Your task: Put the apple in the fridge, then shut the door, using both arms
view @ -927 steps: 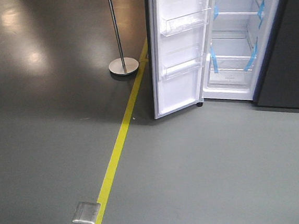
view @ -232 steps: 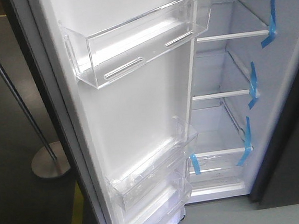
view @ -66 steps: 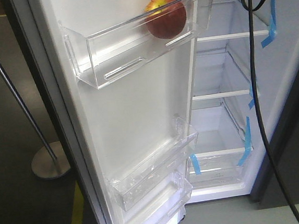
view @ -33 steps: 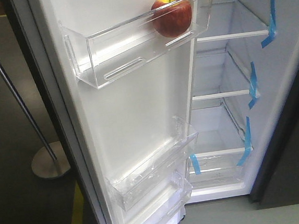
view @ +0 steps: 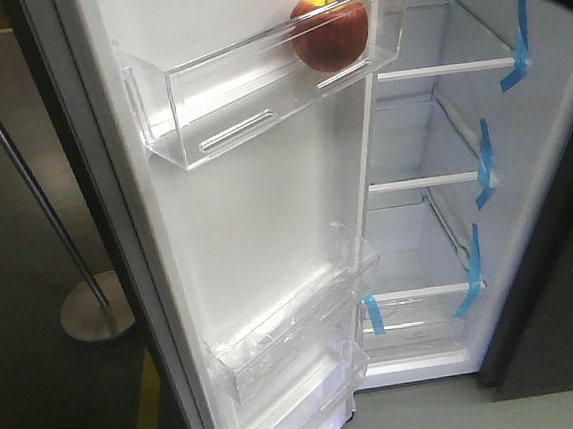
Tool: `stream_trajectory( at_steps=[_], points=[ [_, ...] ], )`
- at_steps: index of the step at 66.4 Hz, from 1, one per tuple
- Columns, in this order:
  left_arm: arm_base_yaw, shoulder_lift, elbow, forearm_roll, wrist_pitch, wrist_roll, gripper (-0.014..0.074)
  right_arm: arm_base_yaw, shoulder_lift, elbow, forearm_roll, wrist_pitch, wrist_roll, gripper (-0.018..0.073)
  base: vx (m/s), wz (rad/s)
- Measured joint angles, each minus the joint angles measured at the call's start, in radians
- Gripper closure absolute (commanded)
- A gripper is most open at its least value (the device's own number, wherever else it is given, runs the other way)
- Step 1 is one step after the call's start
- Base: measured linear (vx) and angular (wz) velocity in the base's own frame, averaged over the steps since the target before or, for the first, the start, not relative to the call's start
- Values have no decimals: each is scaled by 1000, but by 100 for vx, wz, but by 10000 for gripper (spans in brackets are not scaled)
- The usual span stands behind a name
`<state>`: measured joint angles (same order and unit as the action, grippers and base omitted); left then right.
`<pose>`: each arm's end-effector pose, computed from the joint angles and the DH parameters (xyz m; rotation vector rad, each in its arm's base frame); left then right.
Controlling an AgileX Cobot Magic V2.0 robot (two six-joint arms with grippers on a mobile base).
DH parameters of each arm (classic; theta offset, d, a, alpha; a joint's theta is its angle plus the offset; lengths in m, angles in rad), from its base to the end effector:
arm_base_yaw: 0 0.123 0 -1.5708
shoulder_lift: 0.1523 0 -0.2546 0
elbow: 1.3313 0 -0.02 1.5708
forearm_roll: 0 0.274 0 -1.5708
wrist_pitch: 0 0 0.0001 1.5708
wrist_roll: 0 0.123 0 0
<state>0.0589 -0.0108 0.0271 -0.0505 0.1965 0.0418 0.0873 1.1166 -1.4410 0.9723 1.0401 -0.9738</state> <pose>0.1417 0.0071 0.1828 -0.0491 1.6955 0.0299 0.2397 0.1090 0.4641 -0.8821 1.6331 0.5868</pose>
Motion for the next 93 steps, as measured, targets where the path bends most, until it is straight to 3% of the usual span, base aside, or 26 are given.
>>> stream_trajectory(
  at_steps=[12,19,24,43,59,70,75,81,93],
  points=[
    [0,0,0,-2,-24,0,604,0,-228,366,-9,-110,-5,564,0,0],
    [0,0,0,-46,-65,0,604,0,-348,543,-12,-168,-8,564,0,0],
    [0,0,0,-108,-105,0,604,0,-436,664,-13,-214,-8,564,0,0],
    [0,0,0,-486,-235,-1,604,0,-693,972,-12,-297,41,564,0,0],
    [0,0,0,-678,-342,-5,604,0,-777,1053,-12,-302,72,564,0,0],
    [0,0,0,-813,-417,-99,604,0,-777,1053,-9,-303,74,564,0,0],
    [0,0,-2,-839,-401,-178,604,0,-777,1053,-9,-303,75,564,0,0],
    [0,0,-47,-835,-328,-215,604,0,-777,1053,-9,-303,76,564,0,0],
    [0,22,-216,-715,-279,-229,604,0,-777,1053,-9,-303,77,564,0,0]
  ],
)
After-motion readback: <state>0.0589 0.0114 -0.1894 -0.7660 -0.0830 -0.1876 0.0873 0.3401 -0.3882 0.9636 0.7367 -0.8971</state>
